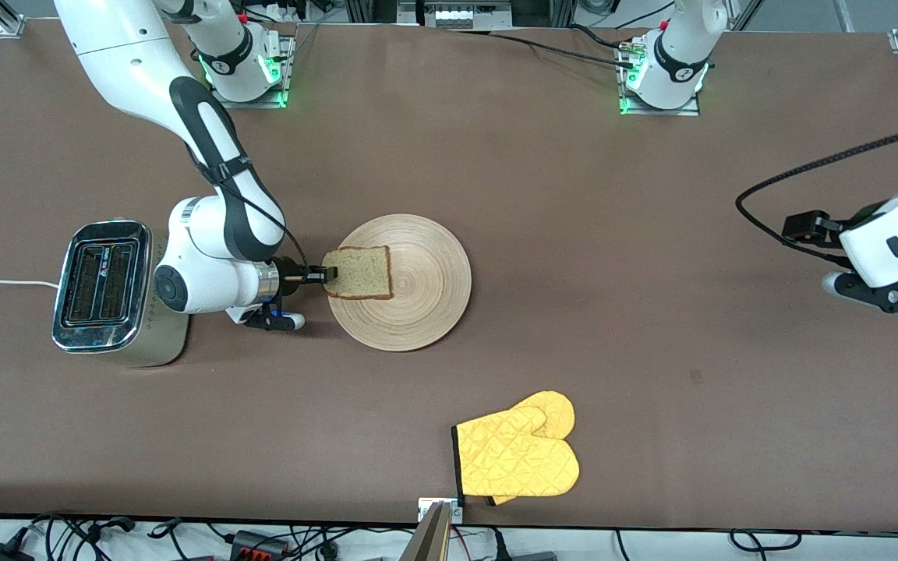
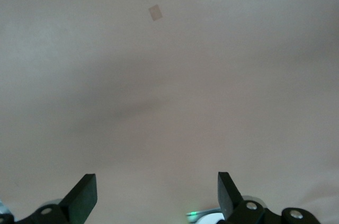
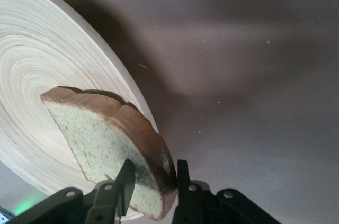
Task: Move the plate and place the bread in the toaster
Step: 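Grasp the bread slice with the right gripper while the left gripper withdraws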
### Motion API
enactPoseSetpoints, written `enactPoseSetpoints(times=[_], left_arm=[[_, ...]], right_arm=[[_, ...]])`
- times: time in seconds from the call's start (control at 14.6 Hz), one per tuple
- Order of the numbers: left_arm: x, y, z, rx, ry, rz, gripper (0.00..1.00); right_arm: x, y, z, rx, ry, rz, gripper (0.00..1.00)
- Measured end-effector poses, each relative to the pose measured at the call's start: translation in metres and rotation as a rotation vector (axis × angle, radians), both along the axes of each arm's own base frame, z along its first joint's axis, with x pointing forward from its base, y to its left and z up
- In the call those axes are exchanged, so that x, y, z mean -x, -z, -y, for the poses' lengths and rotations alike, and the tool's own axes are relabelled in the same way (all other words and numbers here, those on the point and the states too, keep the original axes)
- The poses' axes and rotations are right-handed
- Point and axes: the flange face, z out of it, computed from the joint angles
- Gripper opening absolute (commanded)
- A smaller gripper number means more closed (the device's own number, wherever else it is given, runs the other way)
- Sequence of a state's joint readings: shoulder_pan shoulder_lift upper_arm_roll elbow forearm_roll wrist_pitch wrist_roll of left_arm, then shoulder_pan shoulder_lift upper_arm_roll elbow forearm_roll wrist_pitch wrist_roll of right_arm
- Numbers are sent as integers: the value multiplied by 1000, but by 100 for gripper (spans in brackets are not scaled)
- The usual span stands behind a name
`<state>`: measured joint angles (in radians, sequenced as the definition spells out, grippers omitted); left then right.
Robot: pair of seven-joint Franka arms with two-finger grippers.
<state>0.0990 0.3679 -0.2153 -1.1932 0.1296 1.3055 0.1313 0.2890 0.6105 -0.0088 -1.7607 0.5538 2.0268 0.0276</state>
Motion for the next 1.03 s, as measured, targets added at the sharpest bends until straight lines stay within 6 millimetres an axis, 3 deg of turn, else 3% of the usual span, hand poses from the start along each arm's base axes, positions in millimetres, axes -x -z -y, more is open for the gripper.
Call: enactPoseSetpoints(times=[0.21, 0.41, 0.69, 0.82, 1.03], left_arm=[[16, -17, 36, -24, -66, 72, 100], [23, -15, 39, -29, -74, 157, 100], [66, 1, 43, -26, -86, 230, 100], [82, -2, 41, -31, -123, 248, 100], [89, -5, 49, -39, -220, 271, 100]], right_arm=[[0, 0, 0, 0, 0, 1, 23], [0, -1, -1, -1, -1, 2, 17], [-1, -2, -2, -2, -1, 3, 0], [-2, -3, -2, -3, -2, 5, 0], [-4, -9, -4, -9, -8, 5, 0]])
